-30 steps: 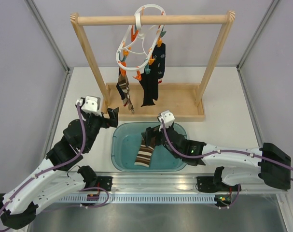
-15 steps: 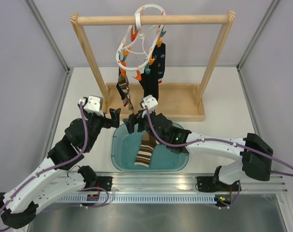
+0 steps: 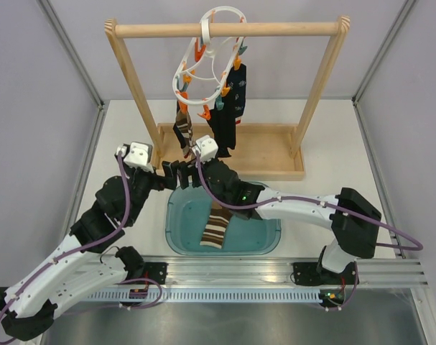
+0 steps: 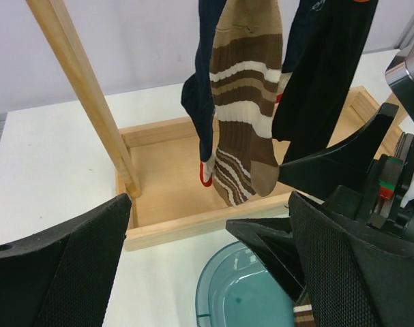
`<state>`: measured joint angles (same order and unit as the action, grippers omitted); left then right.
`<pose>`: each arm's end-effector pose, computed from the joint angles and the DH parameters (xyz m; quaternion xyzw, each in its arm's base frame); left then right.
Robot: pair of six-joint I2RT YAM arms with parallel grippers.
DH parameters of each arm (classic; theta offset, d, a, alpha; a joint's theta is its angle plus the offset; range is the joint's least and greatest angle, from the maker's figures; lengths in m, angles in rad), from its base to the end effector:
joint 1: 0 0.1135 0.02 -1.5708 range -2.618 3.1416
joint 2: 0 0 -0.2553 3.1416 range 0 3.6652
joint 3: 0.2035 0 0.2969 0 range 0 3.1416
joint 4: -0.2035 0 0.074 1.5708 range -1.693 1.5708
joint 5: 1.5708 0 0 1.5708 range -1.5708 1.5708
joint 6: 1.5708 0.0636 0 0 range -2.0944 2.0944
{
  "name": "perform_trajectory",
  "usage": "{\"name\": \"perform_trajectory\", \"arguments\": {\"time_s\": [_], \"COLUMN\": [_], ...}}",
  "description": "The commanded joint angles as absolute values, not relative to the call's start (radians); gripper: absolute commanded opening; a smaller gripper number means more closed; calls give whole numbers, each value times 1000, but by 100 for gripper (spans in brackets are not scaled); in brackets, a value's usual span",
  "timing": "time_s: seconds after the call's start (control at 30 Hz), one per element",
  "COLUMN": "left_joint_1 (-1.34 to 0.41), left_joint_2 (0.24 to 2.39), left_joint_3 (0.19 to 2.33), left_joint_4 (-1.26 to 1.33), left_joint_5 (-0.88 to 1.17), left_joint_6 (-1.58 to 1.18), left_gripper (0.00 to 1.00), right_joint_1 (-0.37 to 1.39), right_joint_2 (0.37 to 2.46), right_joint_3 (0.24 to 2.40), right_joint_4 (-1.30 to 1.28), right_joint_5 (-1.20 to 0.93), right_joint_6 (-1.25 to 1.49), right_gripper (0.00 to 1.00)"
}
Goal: Remove the socks clipped to the hanger
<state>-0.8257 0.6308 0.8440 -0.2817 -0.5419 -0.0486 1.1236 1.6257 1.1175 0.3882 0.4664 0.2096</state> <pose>0.1689 -0.1347 0.3754 0.0978 0.7209 -0.1012 0.6786 0.2191 0.3908 0.2637 -0.1836 0.7209 0.2632 0.6142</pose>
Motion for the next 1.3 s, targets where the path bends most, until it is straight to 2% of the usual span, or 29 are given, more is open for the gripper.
{"name": "perform_trajectory", "arguments": {"time_s": [0.0,0.03,0.13,0.43,0.67,0.8,1.1,1.27], "left_joint_1": [-821,-821,-821,-818,-818,-818,-813,-805], "left_joint_2": [627,629,632,630,629,637,673,739], "left_joint_3": [844,842,842,842,842,844,885,982], "left_joint_4": [-258,-259,-258,-258,-258,-259,-256,-241], "left_joint_5": [-520,-519,-509,-491,-486,-477,-517,-589], "left_joint_6": [-18,-17,-18,-20,-21,-28,-41,-78], "left_gripper": [100,100,100,100,100,100,100,100], "right_joint_1": [1115,1112,1111,1091,1088,1086,1088,1088], "right_joint_2": [1672,1683,1718,1749,1756,1756,1692,1667], "right_joint_3": [1184,1201,1226,1235,1243,1252,1244,1241], "right_joint_4": [431,430,417,433,416,407,367,359], "right_joint_5": [514,518,557,577,597,606,578,537], "right_joint_6": [166,164,155,135,118,101,69,84], "right_gripper": [82,73,61,38,29,1,1,1]}}
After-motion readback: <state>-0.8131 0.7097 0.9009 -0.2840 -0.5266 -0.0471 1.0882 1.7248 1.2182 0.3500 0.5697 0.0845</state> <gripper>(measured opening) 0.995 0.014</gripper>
